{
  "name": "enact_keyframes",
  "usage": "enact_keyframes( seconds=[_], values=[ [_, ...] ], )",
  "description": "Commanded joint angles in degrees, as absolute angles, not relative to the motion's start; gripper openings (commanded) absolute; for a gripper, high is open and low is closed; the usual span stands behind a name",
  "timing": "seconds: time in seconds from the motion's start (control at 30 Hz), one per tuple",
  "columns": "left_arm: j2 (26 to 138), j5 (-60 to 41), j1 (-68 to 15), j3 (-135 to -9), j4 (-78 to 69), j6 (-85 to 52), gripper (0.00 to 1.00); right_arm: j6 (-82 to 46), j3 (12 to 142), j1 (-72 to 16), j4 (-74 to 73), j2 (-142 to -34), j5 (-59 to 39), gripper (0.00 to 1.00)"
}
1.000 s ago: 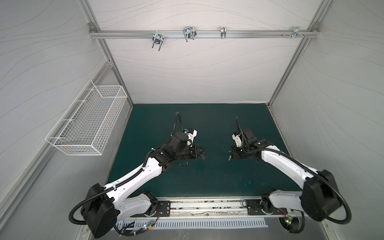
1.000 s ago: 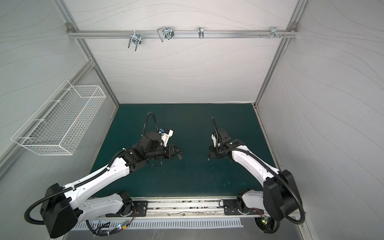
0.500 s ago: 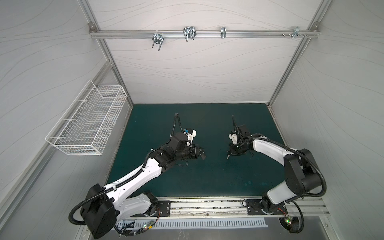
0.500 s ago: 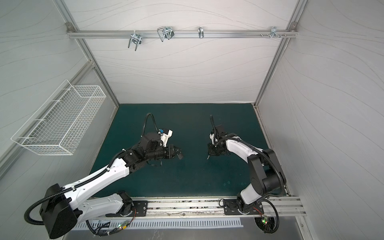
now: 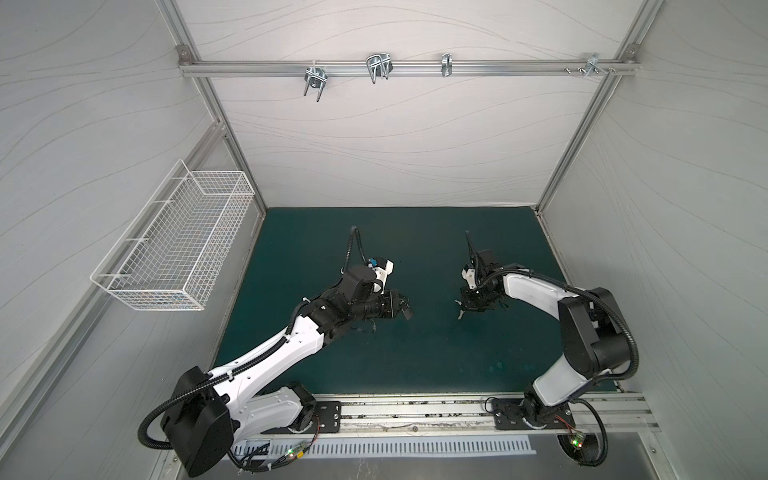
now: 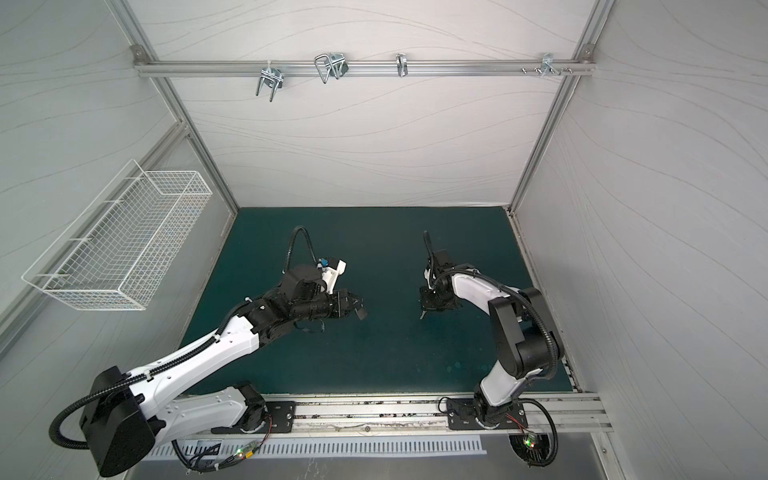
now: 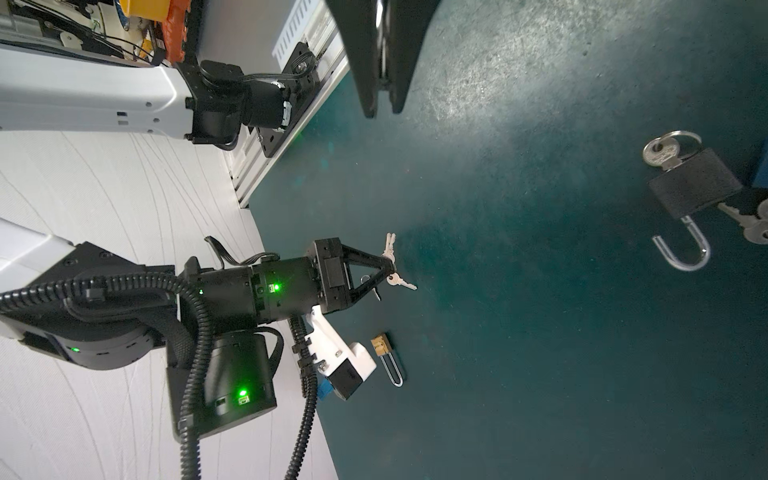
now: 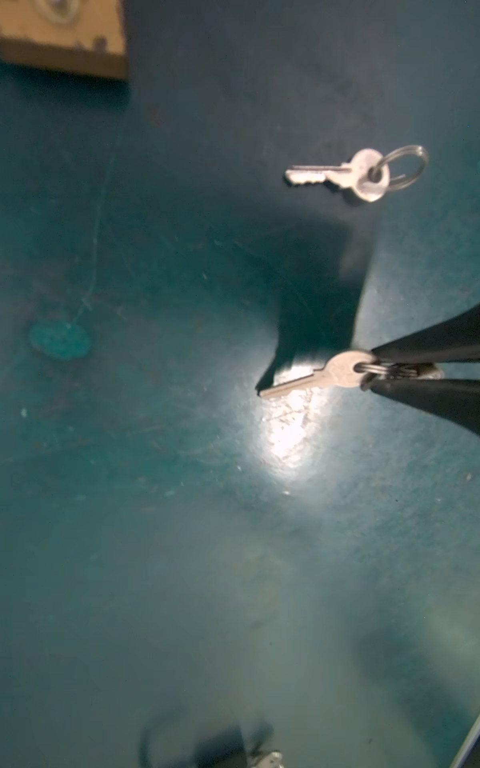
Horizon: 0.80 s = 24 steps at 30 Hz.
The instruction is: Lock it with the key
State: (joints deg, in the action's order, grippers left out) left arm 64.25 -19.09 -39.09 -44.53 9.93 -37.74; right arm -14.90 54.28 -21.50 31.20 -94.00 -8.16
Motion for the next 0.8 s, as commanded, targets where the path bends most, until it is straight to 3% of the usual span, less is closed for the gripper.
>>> enact_keyframes(
  seconds=[0.0, 0.13, 0.3, 0.53, 0.77],
  values=[
    [64.1, -19.3, -39.0, -46.7, 6.6, -38.5, 0.0, -14.3, 55.8, -21.1, 34.6, -95.3, -5.8, 0.18],
    [63.5, -15.4, -37.9, -46.2, 8.4, -40.7, 0.0, -15.2, 55.6, -21.2, 35.2, -93.0, -3.0, 0.33],
    [63.7, -19.4, -33.9, -45.9, 6.6, -42.4, 0.0, -15.8, 55.3, -23.2, 36.1, -85.3, 2.2, 0.57],
    [62.7, -21.4, -29.9, -48.6, 9.9, -41.0, 0.0, -10.2, 54.2, -34.7, 31.3, -70.3, 9.8, 0.72],
    [62.7, -27.1, -28.7, -50.0, 8.0, -41.0, 0.0, 2.2, 52.9, -43.6, 20.3, -59.1, 0.7, 0.91]
  ],
)
